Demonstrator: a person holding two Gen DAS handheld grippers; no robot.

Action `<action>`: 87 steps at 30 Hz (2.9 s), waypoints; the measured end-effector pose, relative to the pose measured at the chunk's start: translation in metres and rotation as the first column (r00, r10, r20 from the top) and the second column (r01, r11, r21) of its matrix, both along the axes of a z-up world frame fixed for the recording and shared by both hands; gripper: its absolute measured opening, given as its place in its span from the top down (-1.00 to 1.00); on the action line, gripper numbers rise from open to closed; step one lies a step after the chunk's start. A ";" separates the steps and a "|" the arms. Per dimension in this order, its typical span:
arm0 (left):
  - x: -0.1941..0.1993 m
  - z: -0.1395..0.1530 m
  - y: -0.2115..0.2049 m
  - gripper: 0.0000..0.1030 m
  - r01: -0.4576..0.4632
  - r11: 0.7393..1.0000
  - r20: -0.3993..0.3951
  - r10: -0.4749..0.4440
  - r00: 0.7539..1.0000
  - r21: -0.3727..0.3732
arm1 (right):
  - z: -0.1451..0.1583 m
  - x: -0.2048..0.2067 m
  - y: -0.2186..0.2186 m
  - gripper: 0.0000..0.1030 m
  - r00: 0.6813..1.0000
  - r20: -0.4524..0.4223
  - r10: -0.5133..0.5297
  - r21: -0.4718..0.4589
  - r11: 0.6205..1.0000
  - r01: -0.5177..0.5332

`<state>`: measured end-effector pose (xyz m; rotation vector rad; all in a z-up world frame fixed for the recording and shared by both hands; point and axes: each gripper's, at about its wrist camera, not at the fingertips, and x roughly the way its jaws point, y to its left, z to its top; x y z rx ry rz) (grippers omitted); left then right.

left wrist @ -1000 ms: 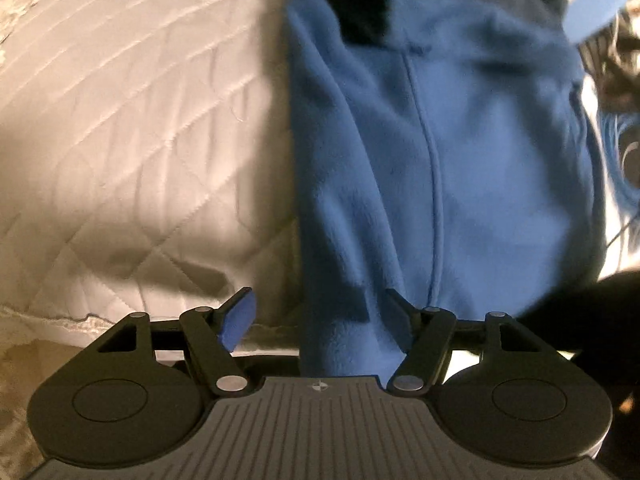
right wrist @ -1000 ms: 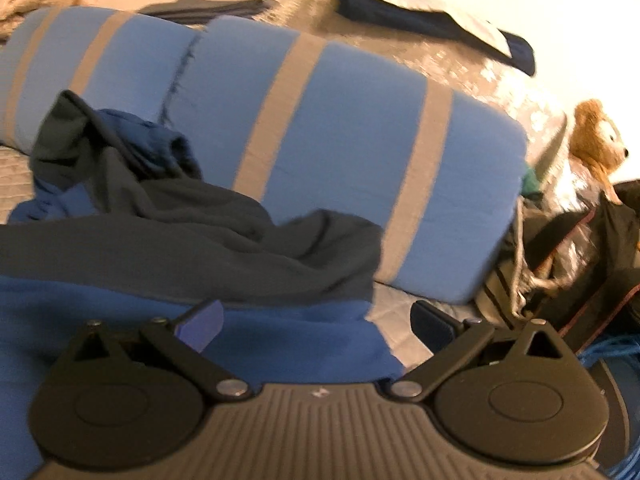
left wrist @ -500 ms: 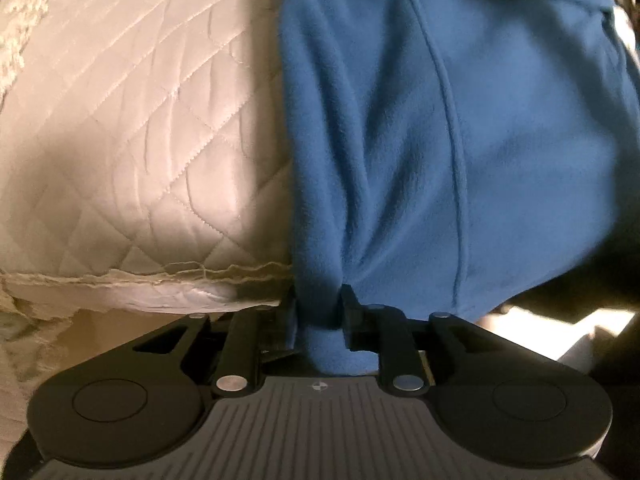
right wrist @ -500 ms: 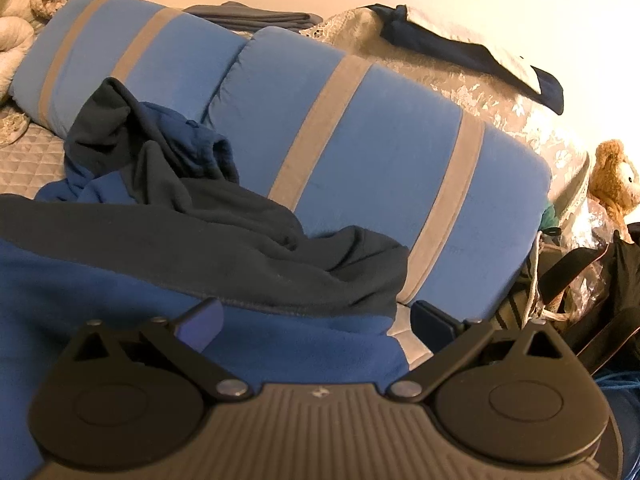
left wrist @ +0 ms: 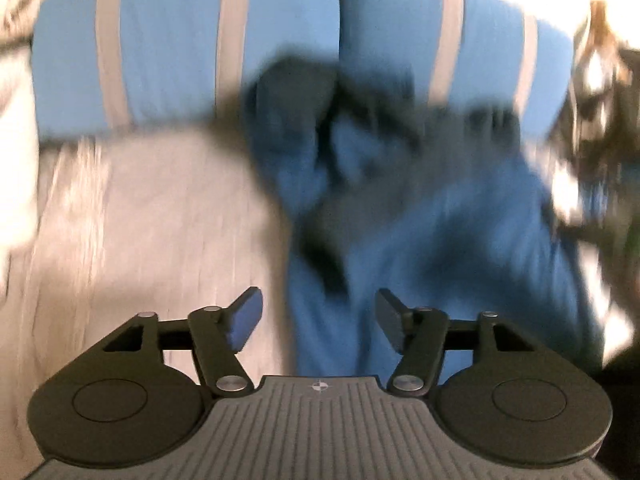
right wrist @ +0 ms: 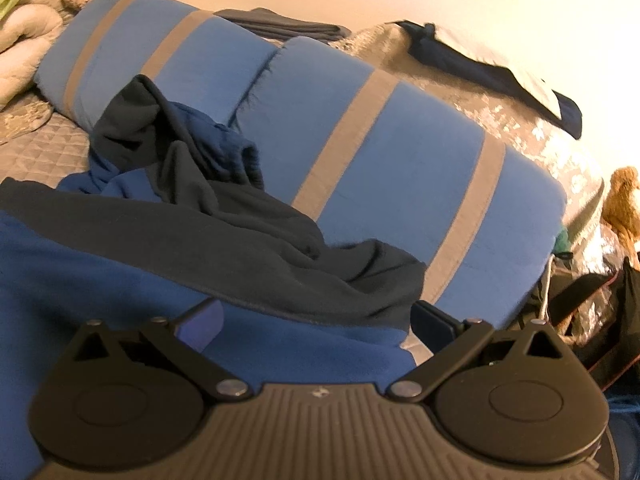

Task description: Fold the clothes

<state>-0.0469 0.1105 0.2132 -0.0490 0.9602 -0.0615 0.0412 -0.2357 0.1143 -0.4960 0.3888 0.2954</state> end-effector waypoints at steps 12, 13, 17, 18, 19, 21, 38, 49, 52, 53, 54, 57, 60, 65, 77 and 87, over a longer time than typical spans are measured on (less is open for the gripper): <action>0.135 -0.044 -0.115 -0.27 0.186 0.900 0.322 -0.325 0.889 0.395 | 0.000 -0.006 0.012 -0.99 0.994 -0.049 0.093 0.030 0.995 -0.091; 0.143 -0.051 -0.125 -0.27 0.220 0.874 0.320 -0.378 0.869 0.433 | -0.001 -0.007 0.013 -0.99 0.994 -0.043 0.104 0.020 0.994 -0.104; 0.191 -0.078 -0.153 -0.27 0.310 0.754 0.283 -0.543 0.791 0.580 | -0.004 -0.014 0.017 -0.99 0.989 -0.023 0.149 -0.012 0.989 -0.149; 0.204 -0.084 -0.157 -0.27 0.325 0.721 0.267 -0.575 0.773 0.612 | -0.005 -0.014 0.017 -0.99 0.987 -0.021 0.158 -0.015 0.987 -0.158; 0.216 -0.088 -0.158 -0.27 0.333 0.706 0.256 -0.588 0.767 0.625 | -0.005 -0.015 0.017 -0.99 0.986 -0.021 0.167 -0.016 0.986 -0.167; 0.239 -0.096 -0.155 -0.27 0.370 0.704 0.229 -0.601 0.766 0.607 | -0.005 -0.015 0.016 -0.99 0.984 -0.020 0.180 -0.016 0.984 -0.180; 0.274 -0.076 -0.111 0.84 0.230 0.907 0.330 -0.350 0.877 0.351 | -0.018 -0.013 0.029 -0.99 0.977 -0.021 0.214 -0.070 0.974 -0.215; 0.108 0.030 0.057 0.85 -0.329 0.931 0.642 0.350 0.682 -0.159 | -0.040 -0.013 0.034 -0.99 0.979 -0.034 0.199 -0.139 0.969 -0.202; 0.045 0.023 0.111 0.85 -0.516 0.828 0.610 0.530 0.589 -0.222 | -0.046 -0.017 0.036 -0.99 0.975 -0.031 0.219 -0.160 0.962 -0.221; 0.024 0.016 0.128 0.85 -0.575 0.787 0.594 0.579 0.559 -0.225 | -0.049 -0.019 0.038 -0.99 0.974 -0.032 0.224 -0.173 0.959 -0.226; 0.010 0.007 0.142 0.85 -0.613 0.756 0.576 0.612 0.541 -0.228 | -0.052 -0.020 0.040 -0.99 0.973 -0.033 0.229 -0.186 0.955 -0.231; -0.039 -0.032 0.187 0.85 -0.700 0.661 0.463 0.727 0.508 -0.270 | -0.062 -0.021 0.042 -0.99 0.968 -0.041 0.246 -0.225 0.942 -0.249; -0.083 -0.079 0.224 0.84 -0.773 0.555 0.313 0.826 0.468 -0.308 | -0.070 -0.020 0.041 -0.99 0.969 -0.050 0.240 -0.255 0.936 -0.245; -0.146 -0.134 0.258 0.82 -0.735 0.499 0.130 0.856 0.500 -0.458 | -0.076 -0.019 0.038 -0.99 0.978 -0.053 0.200 -0.282 0.937 -0.207; -0.231 -0.161 0.273 -0.35 -0.576 0.344 0.002 0.860 0.511 -0.742 | -0.083 -0.019 0.039 -0.99 0.978 -0.059 0.199 -0.307 0.929 -0.208; -0.212 -0.210 0.294 -0.36 -0.449 -0.025 -0.267 0.833 0.485 -0.893 | -0.089 -0.022 0.040 -0.99 0.973 -0.065 0.221 -0.338 0.913 -0.230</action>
